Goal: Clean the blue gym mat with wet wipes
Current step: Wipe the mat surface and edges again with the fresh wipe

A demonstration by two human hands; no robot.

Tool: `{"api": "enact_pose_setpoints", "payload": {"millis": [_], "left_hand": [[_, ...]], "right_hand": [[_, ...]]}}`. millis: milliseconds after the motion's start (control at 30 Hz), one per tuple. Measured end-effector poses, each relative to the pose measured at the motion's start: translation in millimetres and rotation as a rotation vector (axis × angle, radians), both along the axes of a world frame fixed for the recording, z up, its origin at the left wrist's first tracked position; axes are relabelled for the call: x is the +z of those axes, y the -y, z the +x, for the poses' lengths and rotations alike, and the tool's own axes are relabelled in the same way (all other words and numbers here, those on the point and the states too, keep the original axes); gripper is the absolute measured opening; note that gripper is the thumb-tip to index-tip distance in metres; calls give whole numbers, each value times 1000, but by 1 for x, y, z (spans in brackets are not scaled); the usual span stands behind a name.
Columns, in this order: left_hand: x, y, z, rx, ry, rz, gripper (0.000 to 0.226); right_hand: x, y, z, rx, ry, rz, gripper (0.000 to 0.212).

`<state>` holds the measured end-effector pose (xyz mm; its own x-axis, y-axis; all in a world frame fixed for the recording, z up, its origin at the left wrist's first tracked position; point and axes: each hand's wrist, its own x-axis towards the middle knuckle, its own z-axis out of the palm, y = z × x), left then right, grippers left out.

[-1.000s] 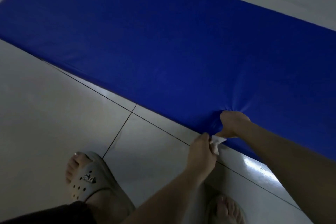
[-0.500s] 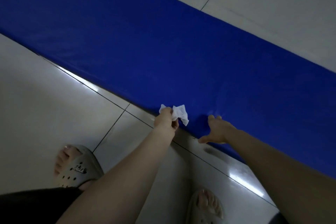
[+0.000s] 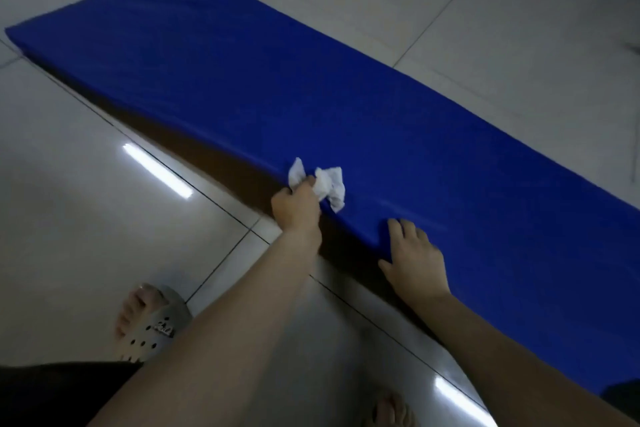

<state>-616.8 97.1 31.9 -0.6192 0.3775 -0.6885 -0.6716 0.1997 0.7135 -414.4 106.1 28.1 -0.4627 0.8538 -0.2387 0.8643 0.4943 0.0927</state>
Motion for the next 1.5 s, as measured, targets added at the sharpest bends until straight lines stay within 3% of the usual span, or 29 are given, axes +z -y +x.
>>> {"api": "enact_pose_setpoints", "payload": {"millis": [100, 167, 300, 367, 433, 467, 533, 600, 667, 733, 833, 933, 1100, 1267, 1400, 1500], "left_hand": [[10, -6, -66, 103, -76, 28, 15], [5, -2, -104, 119, -115, -50, 23], [-14, -2, -171, 46, -128, -101, 56], [-18, 0, -193, -56, -61, -28, 48], [-25, 3, -210, -123, 61, -103, 33], [-35, 5, -214, -130, 20, -109, 36], [-71, 12, -215, -150, -155, -298, 55], [-91, 20, -197, -360, -421, -570, 55], [-105, 26, -183, -372, -675, -756, 66], [-110, 32, -178, -390, -904, -809, 57], [-120, 32, -177, -559, -1048, -741, 22], [-125, 34, -164, -613, -1084, -646, 28], [-131, 43, -156, -635, -982, -514, 49], [-133, 50, -150, -626, -1012, -477, 19], [-125, 61, -83, -892, -1060, -340, 17], [-122, 67, -50, -1141, -1215, -243, 17]], "right_hand": [[5, -6, -54, 169, -195, 60, 74], [3, -10, -80, 212, -221, -13, 85], [-24, -8, -73, 128, 4, -185, 105], [-39, -7, -54, 69, 105, -239, 108], [-50, -8, -47, 55, 178, -300, 107], [-53, -9, -48, 65, 199, -315, 105], [-58, -11, -54, 62, 231, -326, 104], [-59, -17, -62, 41, 281, -341, 110], [-59, -21, -68, 27, 335, -348, 116], [-60, -26, -72, 23, 382, -351, 119], [-62, -30, -76, 32, 419, -361, 121], [-65, -33, -77, 50, 437, -362, 124], [-69, -38, -76, 61, 432, -379, 130], [-67, -49, -81, 68, 435, -443, 139], [-64, -57, -91, 60, 458, -490, 138], [-66, -60, -93, 50, 469, -510, 135]]}}
